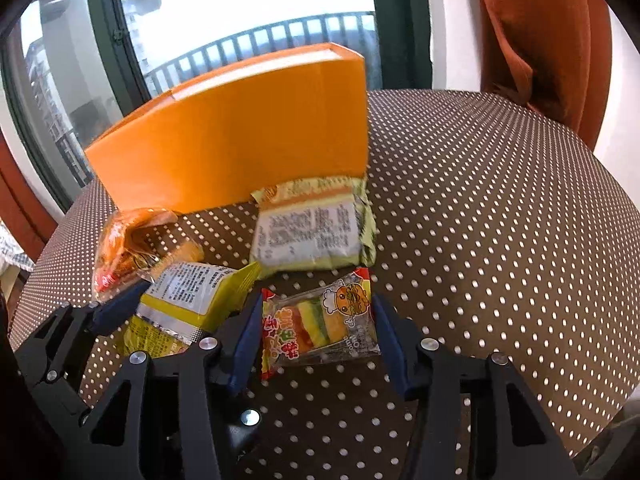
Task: Organize snacks
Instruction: 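Grasp the yellow biscuit pack with the left tool while the right tool grasps the gummy candy packet, then lift both held packets up and over the orange box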
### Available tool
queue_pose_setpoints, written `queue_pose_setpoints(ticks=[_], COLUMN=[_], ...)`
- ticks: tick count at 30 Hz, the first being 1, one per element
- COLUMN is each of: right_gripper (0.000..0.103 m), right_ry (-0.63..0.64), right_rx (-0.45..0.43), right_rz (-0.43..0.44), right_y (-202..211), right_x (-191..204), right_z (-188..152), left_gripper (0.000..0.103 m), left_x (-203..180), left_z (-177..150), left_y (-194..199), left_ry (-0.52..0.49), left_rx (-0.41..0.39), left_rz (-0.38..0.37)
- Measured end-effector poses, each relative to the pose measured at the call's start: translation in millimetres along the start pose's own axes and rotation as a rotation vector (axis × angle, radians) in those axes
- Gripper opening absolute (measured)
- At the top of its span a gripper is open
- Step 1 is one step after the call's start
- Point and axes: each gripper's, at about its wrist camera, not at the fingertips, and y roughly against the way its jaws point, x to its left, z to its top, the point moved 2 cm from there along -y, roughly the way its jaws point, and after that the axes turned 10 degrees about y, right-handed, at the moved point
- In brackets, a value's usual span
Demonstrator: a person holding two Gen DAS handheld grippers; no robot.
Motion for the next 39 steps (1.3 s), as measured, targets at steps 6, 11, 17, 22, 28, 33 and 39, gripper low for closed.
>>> queue_pose_setpoints(ticks=[6, 11, 17, 22, 28, 33, 39], right_gripper=[0.057, 0.057, 0.057, 0.057, 0.057, 0.057, 0.057], right_ry=[0.024, 0.053, 0.069, 0.082, 0.084, 0.08, 0.068], right_rx=[-0.01, -0.045, -0.076, -0.124, -0.193, -0.255, -0.314], right_rz=[0.004, 0.016, 0.037, 0.051, 0.041, 0.033, 0.047], right_y=[2, 11, 21, 31, 45, 61, 78], right_x=[5, 12, 16, 19, 19, 18, 16], right_z=[8, 17, 34, 51, 73, 92, 114], left_gripper=[0.069, 0.069, 0.069, 0.069, 0.069, 0.069, 0.069], left_x=[4, 10, 16, 18, 17, 17, 14], left_z=[5, 13, 30, 49, 76, 96, 122], left_y=[1, 6, 17, 28, 41, 50, 63], left_ry=[0.033, 0.063, 0.085, 0.095, 0.089, 0.097, 0.108], left_rx=[0.011, 0.0, -0.026, -0.074, -0.145, -0.188, -0.233], left_rz=[-0.009, -0.027, -0.04, -0.038, -0.025, -0.024, -0.016])
